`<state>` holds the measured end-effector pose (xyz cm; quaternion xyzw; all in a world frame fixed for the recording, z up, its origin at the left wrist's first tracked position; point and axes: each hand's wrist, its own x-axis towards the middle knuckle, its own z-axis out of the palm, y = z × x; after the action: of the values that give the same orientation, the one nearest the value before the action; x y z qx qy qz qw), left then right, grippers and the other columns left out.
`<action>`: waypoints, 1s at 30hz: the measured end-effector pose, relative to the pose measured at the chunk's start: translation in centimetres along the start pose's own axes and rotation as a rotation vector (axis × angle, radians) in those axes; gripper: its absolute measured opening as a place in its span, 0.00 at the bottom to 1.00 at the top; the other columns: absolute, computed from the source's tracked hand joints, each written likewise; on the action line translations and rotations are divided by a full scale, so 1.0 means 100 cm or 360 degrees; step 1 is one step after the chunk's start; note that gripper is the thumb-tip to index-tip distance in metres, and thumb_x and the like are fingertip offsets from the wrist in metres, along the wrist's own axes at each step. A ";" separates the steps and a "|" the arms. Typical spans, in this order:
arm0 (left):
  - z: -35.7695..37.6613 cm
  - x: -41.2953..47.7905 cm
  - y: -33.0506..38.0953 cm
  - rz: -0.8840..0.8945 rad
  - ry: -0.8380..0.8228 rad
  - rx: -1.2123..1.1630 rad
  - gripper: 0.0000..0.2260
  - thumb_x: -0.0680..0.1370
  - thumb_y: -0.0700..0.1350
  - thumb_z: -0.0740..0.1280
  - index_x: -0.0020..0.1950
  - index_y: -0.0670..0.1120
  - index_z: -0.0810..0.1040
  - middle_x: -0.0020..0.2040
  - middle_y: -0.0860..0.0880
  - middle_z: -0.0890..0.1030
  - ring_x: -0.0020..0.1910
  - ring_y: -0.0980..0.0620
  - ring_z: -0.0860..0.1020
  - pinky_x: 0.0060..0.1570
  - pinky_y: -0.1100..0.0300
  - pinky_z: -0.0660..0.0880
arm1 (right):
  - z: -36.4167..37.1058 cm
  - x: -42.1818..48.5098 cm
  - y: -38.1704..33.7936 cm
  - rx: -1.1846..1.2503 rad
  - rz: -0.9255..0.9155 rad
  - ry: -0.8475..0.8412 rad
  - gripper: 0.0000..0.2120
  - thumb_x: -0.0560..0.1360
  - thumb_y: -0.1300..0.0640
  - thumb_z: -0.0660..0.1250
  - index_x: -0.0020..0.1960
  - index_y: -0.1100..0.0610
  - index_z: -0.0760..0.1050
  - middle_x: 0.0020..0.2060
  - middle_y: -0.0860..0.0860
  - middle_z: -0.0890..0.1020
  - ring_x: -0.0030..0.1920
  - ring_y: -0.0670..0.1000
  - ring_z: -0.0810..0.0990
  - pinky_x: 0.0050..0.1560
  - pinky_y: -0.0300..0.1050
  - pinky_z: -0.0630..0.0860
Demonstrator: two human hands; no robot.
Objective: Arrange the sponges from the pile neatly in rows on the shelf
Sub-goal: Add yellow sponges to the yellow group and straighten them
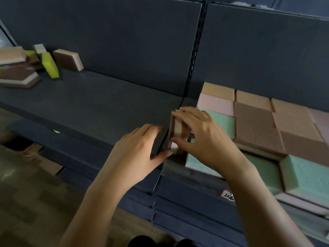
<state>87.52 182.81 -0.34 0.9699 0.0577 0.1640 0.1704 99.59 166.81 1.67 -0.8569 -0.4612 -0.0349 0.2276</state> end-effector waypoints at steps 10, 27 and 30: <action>-0.012 0.032 -0.021 0.0260 -0.0053 -0.0341 0.31 0.71 0.65 0.67 0.69 0.51 0.68 0.62 0.56 0.76 0.57 0.59 0.75 0.49 0.69 0.69 | -0.011 -0.001 -0.018 0.0371 0.0082 0.0191 0.27 0.72 0.52 0.73 0.69 0.50 0.69 0.63 0.44 0.71 0.61 0.41 0.72 0.60 0.30 0.69; 0.007 0.054 0.017 0.1043 -0.0215 -0.0342 0.33 0.69 0.53 0.75 0.71 0.44 0.70 0.65 0.48 0.72 0.64 0.47 0.71 0.58 0.45 0.75 | -0.020 -0.092 -0.029 0.0049 0.0589 0.0528 0.31 0.70 0.48 0.74 0.68 0.54 0.68 0.65 0.47 0.72 0.67 0.46 0.71 0.64 0.47 0.72; 0.013 0.055 0.030 0.1113 -0.0230 -0.0350 0.33 0.70 0.55 0.73 0.72 0.45 0.69 0.66 0.48 0.72 0.65 0.47 0.70 0.60 0.44 0.74 | -0.028 -0.105 -0.024 0.0040 0.0639 0.0545 0.29 0.69 0.50 0.75 0.66 0.54 0.70 0.63 0.46 0.73 0.64 0.46 0.73 0.60 0.47 0.74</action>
<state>93.28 180.50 1.22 0.9160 -0.3071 0.1484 0.2110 92.11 158.66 2.17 -0.9099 -0.2372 -0.1278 0.3154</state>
